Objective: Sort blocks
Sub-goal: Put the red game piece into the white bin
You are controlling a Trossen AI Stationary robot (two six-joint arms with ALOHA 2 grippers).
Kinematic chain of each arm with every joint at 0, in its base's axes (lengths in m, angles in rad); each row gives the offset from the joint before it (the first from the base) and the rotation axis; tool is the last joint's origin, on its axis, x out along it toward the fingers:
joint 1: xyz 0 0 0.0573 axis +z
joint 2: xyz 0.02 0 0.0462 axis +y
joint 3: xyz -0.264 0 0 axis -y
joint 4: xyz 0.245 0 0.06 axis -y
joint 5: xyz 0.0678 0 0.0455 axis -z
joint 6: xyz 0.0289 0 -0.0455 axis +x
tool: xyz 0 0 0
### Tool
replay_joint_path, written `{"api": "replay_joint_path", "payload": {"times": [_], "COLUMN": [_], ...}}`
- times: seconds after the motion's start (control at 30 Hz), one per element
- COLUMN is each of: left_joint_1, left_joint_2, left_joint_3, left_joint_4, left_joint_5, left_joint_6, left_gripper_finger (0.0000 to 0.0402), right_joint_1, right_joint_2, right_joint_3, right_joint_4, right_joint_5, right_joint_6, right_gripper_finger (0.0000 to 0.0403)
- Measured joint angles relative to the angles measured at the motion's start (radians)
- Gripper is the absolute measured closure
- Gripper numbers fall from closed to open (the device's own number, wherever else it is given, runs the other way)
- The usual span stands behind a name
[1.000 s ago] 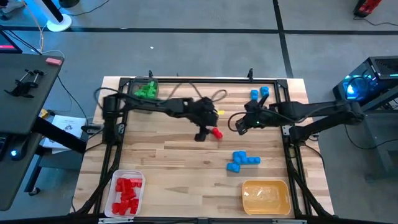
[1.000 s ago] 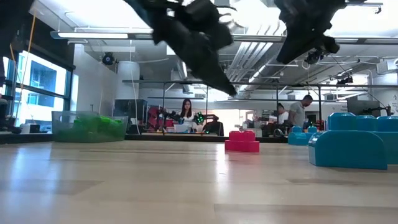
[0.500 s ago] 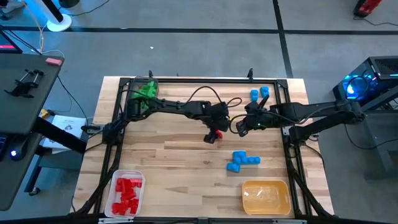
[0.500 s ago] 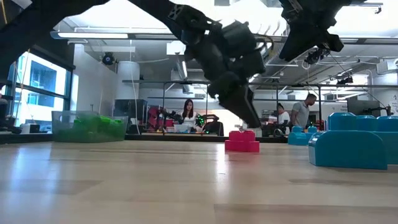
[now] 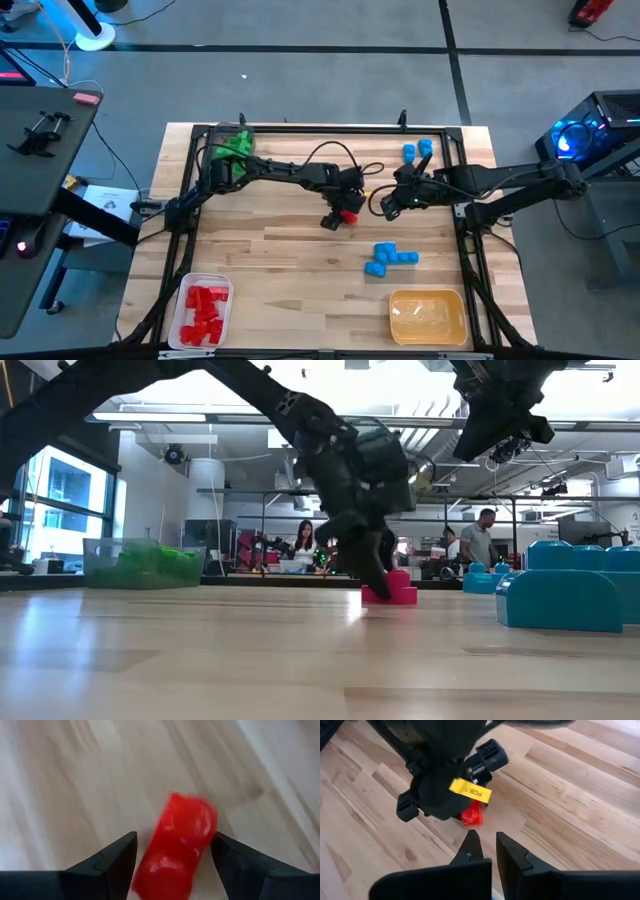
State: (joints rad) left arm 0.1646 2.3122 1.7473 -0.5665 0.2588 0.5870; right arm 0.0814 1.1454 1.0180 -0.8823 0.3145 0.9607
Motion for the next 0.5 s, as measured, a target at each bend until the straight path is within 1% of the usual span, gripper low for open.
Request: {"api": "replay_joint_path", "payload": {"times": [0.23,0.33,0.4,0.5], "left_joint_1": [-0.006,-0.008,-0.008,-0.007], "left_joint_2": [0.041,0.038,0.03,0.014], "left_joint_3": [0.006,0.005,0.006,0.005], "left_joint_4": [-0.027,-0.045,-0.059,-0.102], "left_joint_5": [0.006,0.002,-0.002,-0.001], "left_joint_6": [-0.007,-0.067,-0.109,-0.199], "left_gripper_finger": [0.0162,0.0168,0.0187,0.0243], "right_joint_1": [0.0,0.0,0.0,0.0], "right_joint_2": [0.0,0.0,0.0,0.0], "right_joint_3": [0.0,0.0,0.0,0.0], "right_joint_4": [-0.008,-0.01,-0.011,-0.012], "right_joint_5": [-0.001,-0.002,-0.003,-0.002], "right_joint_6": [0.0,0.0,0.0,-0.018], "right_gripper_finger": [0.0403,0.0403,0.0403,0.0403]}}
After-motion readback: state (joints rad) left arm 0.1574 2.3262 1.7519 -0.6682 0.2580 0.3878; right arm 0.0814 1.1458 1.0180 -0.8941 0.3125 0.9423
